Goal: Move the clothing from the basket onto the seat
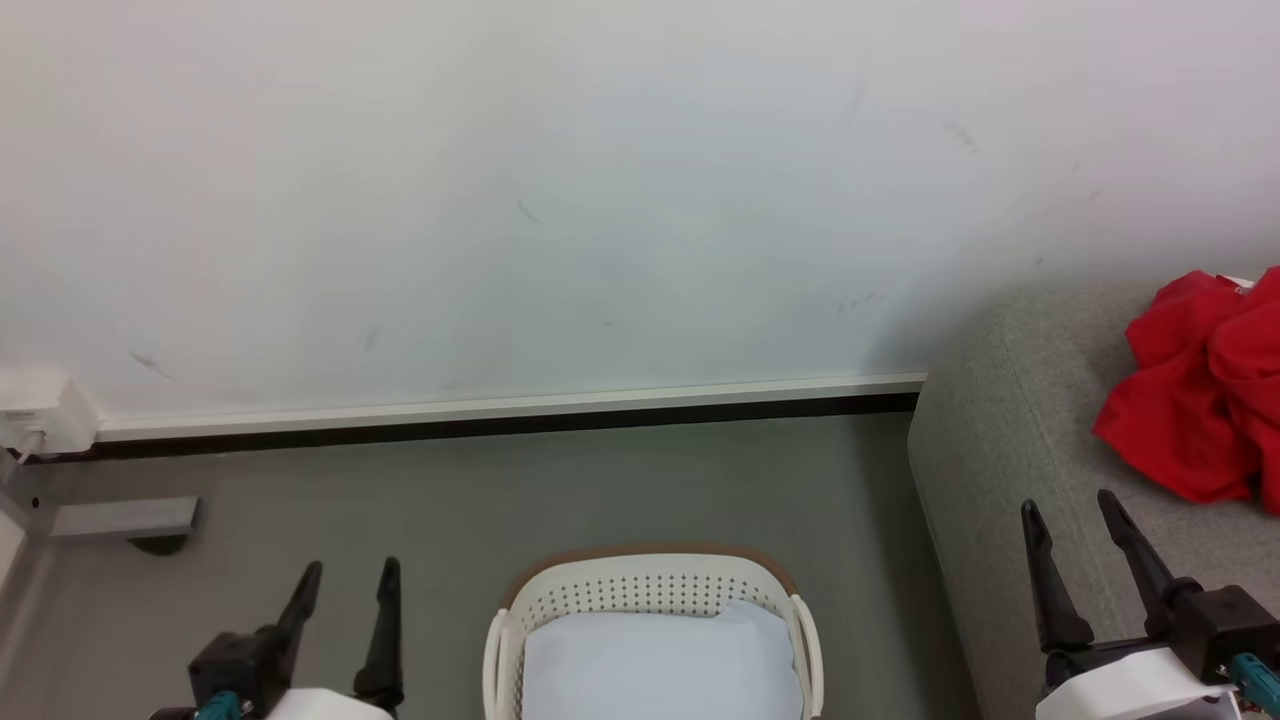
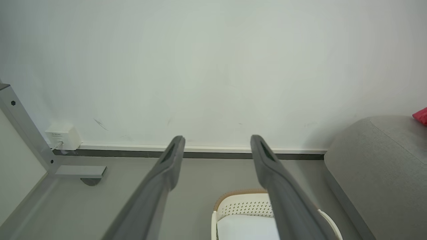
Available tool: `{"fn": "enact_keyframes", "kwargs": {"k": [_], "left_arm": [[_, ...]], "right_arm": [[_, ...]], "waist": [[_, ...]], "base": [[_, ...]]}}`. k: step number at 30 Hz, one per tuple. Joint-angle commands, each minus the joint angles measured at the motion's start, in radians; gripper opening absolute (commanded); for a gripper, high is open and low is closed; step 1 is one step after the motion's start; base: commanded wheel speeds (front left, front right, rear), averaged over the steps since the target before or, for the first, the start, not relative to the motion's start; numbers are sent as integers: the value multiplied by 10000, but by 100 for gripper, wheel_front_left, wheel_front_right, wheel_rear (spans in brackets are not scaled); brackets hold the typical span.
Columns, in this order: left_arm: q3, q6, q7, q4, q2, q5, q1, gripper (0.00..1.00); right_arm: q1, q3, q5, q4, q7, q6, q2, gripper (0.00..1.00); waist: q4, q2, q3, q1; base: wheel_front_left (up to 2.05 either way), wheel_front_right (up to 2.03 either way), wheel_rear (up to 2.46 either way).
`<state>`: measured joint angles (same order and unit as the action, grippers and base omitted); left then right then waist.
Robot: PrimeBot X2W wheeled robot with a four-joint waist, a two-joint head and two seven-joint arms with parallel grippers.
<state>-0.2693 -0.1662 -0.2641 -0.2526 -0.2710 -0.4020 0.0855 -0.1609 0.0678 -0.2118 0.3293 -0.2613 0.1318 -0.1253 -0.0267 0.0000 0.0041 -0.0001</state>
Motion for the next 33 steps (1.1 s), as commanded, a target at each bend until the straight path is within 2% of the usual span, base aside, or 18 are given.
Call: {"fn": "enact_keyframes", "kwargs": {"k": [1,25,33], "left_arm": [[42,14,-4,-24,-10,77,-107,100],[1420,1116,-5,-375,921,1396,-25,100],[1722,1307,-5,-416,1109,1773,-10,100]], "right_arm": [[138,-13,81,58,-25,-22,-14,100],[118,241,44,447,-27,-22,194,100],[52,266,32,450,-27,-22,121,100]], "waist": [[-12,0,0,1],[-120,0,14,1],[-95,0,-21,1]], "base": [[0,0,0],[0,0,0],[0,0,0]]}}
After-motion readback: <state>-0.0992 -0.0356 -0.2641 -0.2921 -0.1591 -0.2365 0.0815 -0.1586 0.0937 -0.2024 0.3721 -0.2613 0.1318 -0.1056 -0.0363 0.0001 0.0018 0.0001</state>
